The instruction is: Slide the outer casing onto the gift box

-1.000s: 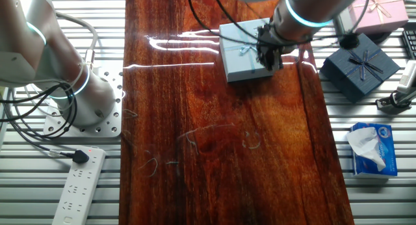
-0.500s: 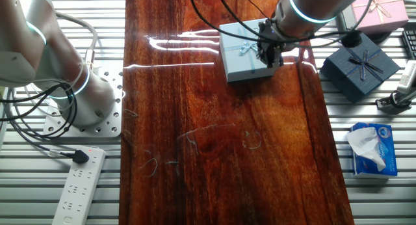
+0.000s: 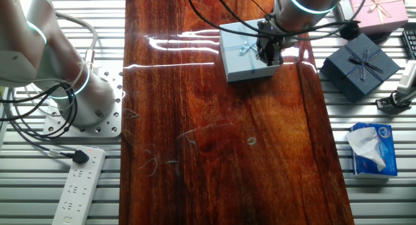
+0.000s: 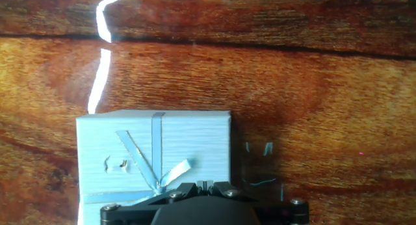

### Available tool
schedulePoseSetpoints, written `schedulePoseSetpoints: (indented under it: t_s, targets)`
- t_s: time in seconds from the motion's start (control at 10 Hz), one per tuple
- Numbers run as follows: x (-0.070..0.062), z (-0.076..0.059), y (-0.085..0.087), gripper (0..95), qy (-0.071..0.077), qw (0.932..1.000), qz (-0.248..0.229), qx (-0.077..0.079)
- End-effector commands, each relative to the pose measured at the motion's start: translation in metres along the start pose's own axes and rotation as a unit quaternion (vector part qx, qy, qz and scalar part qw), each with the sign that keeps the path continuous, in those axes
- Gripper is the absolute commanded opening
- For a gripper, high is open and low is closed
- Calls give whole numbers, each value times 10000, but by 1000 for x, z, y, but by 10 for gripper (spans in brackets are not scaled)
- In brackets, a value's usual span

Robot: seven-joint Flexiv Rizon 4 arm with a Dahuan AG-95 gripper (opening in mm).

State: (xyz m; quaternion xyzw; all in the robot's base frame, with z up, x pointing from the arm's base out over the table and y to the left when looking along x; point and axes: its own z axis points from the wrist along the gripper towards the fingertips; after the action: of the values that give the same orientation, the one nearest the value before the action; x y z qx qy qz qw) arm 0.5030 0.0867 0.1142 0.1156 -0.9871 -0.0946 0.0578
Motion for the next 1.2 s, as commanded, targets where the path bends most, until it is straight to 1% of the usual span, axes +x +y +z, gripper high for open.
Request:
schedulePoseSetpoints:
  t_s: [0.1, 0.5, 0.7, 0.9, 1.0, 1.2]
  targets:
    - [-1, 0, 0, 0, 101, 9988, -461, -148]
    - [-1, 0, 0, 0, 192, 9981, -549, -221]
    - [-1, 0, 0, 0, 259, 9983, -455, -265]
    - [2, 0, 15, 0, 297, 9986, -352, -250]
    - [5, 3, 26, 0, 282, 9989, -290, -242]
    - [9, 7, 43, 0, 281, 9992, -158, -242]
